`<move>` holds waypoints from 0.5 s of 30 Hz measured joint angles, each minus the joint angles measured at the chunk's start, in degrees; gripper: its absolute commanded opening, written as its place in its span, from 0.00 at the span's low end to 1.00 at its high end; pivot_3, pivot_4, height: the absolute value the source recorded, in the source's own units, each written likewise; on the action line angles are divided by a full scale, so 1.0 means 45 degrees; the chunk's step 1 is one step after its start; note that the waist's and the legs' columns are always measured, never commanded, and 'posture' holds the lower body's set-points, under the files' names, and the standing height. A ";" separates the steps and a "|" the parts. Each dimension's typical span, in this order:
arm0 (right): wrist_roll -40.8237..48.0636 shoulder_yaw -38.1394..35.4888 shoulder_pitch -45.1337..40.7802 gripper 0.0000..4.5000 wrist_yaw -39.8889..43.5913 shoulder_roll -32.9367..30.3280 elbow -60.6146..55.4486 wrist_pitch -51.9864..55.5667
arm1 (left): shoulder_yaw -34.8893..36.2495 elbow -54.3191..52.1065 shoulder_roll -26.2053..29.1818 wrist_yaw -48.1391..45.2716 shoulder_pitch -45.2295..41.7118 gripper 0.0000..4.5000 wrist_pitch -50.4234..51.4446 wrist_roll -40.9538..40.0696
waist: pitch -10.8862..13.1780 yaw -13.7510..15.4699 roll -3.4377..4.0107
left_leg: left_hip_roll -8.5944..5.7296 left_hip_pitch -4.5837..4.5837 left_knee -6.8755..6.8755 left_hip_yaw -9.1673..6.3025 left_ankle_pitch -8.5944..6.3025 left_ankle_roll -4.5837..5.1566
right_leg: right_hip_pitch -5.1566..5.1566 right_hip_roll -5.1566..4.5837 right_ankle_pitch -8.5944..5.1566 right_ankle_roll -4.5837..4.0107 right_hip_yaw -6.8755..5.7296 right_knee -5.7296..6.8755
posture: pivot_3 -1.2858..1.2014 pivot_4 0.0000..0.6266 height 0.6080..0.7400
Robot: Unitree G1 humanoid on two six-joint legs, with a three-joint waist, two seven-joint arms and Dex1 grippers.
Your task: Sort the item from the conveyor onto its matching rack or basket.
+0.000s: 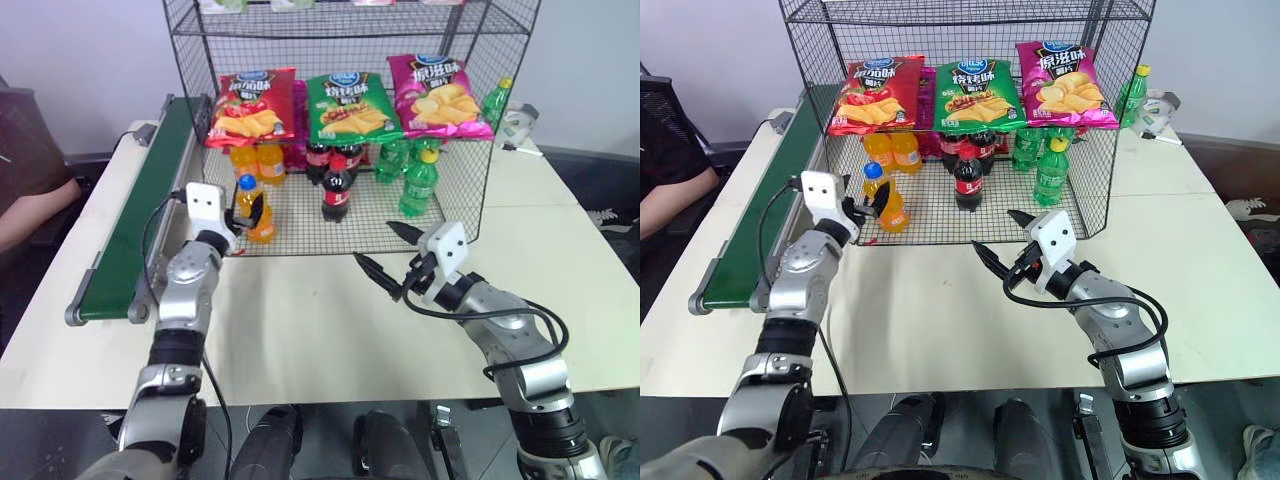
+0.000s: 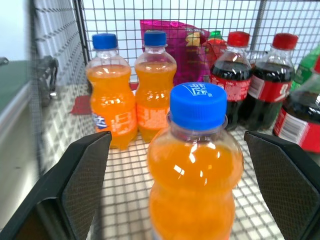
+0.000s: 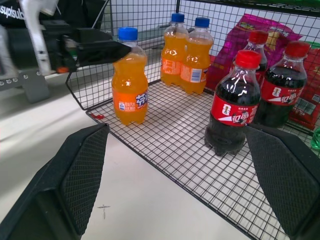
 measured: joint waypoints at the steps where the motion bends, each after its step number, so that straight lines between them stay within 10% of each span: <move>1: 0.0001 -0.0033 0.0012 1.00 0.0015 -0.0074 0.0005 0.0001 | -0.0001 -0.0570 0.0206 -0.0181 0.0308 0.99 0.0412 -0.0180 | 0.0000 -0.0003 0.0002 | 0.0000 0.0000 0.0000 0.0001 0.0000 0.0000 | -0.0001 -0.0001 0.0000 0.0000 0.0002 0.0000 | 0.52 0.24 1.00; 15: 0.1223 -0.1643 0.0301 1.00 0.2556 -0.2330 0.0626 0.0055 | 0.2399 -0.5809 0.5391 -0.3994 0.4252 0.99 0.5475 -0.3276 | 0.0002 0.0106 0.0025 | 0.0014 0.0006 -0.0015 -0.0001 -0.0007 0.0003 | 0.0008 -0.0026 -0.0029 -0.0054 0.0015 -0.0019 | 0.52 0.24 1.00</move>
